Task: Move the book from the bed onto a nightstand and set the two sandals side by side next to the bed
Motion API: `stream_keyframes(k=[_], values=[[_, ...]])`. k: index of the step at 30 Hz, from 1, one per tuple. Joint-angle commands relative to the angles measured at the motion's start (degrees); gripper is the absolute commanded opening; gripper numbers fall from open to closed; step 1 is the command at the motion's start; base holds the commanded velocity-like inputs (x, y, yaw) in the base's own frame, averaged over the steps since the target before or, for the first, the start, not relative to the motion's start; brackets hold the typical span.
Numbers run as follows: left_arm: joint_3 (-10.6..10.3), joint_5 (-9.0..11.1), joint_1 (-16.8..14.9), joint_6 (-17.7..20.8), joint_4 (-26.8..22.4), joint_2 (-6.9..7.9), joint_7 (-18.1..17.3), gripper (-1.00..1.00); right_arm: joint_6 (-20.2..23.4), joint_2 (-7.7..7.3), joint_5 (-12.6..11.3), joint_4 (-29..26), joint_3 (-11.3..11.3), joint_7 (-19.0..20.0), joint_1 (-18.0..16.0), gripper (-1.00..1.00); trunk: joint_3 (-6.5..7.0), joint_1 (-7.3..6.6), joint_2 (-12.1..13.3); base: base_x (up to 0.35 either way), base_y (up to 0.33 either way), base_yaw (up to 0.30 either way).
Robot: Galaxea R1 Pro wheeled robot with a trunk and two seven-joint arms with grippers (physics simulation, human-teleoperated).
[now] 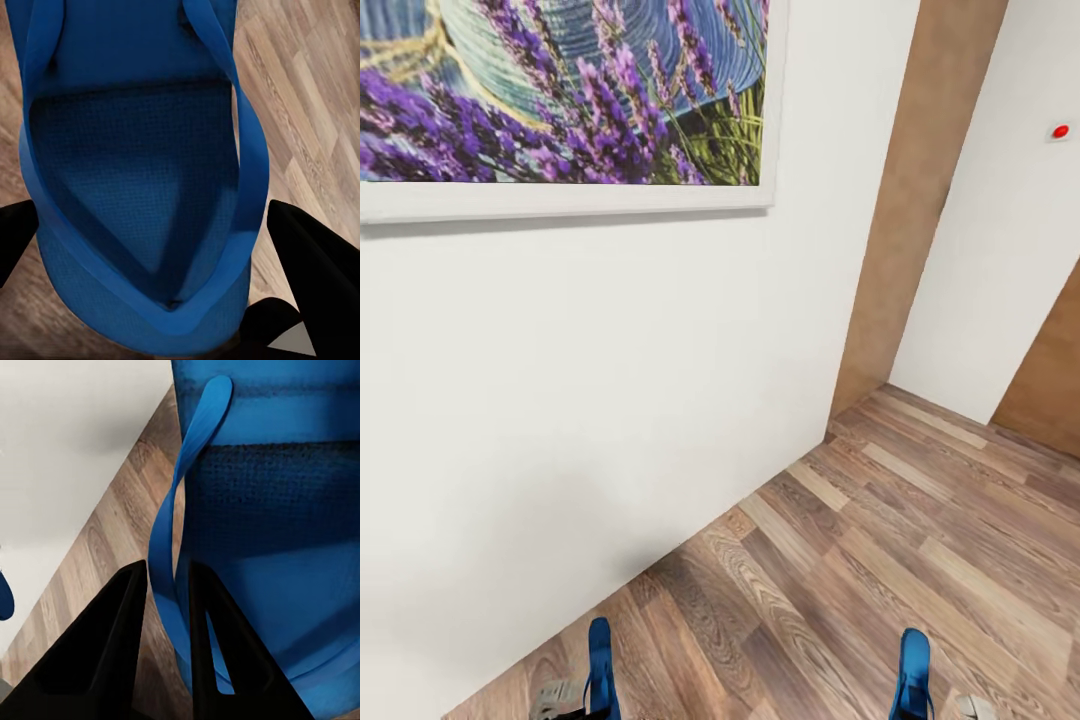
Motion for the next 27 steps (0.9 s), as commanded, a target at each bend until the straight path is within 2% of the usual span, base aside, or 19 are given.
stream_keyframes(k=[1, 27], values=[[0.0, -0.1, -0.1, -0.5, 0.1, -0.02, -0.1, -1.00, 0.1, -0.02, -0.3, 0.0, 0.2, 0.3, 0.0, -1.00, -0.05, -0.01, 0.0, 0.000, 0.000, 0.243], [-0.2, -0.2, -0.1, -0.4, 0.2, -0.16, -0.1, -1.00, 0.1, -0.10, -0.4, 0.0, 0.2, 0.3, 0.0, -1.00, -0.05, -0.01, 0.0, 0.000, 0.000, 0.251]])
